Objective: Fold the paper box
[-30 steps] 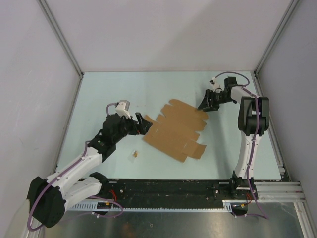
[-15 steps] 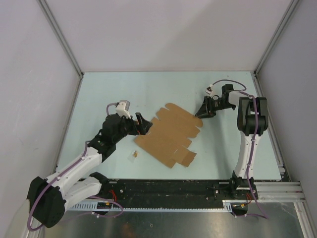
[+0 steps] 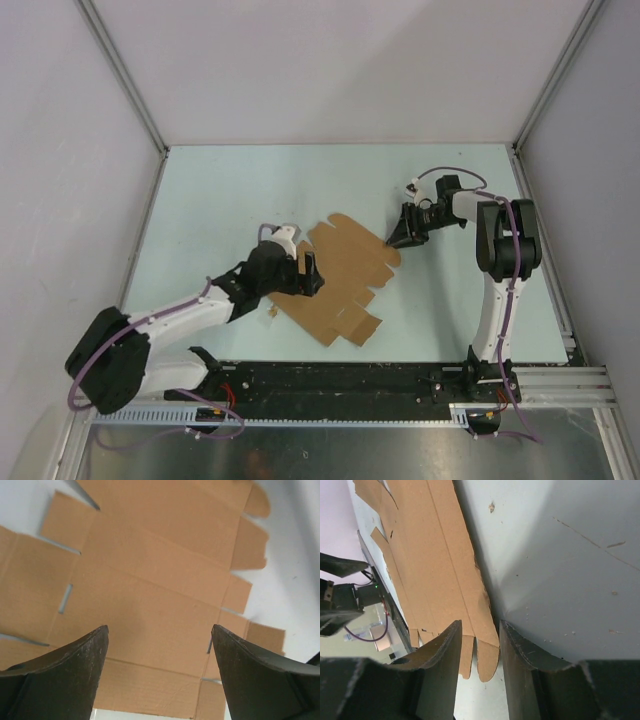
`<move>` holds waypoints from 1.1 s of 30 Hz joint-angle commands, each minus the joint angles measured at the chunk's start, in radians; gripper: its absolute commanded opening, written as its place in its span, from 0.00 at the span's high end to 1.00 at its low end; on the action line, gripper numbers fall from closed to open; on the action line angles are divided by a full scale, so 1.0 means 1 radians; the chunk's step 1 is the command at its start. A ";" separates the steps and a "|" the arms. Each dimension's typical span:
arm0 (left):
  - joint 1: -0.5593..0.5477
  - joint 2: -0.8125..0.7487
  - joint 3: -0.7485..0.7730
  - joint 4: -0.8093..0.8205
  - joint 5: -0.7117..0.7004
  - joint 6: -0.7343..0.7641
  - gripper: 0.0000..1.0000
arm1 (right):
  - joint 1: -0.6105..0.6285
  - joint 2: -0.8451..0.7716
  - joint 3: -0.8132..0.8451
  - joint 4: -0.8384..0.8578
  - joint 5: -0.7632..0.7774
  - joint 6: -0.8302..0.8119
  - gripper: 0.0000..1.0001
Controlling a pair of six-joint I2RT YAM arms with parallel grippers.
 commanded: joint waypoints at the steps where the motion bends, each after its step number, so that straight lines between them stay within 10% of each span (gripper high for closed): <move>1: -0.069 0.064 0.052 -0.044 -0.112 -0.008 0.12 | 0.008 -0.045 -0.048 0.040 0.104 0.034 0.59; 33: -0.114 0.293 0.078 -0.114 -0.157 -0.027 0.34 | 0.025 -0.206 -0.203 0.025 0.439 0.152 0.30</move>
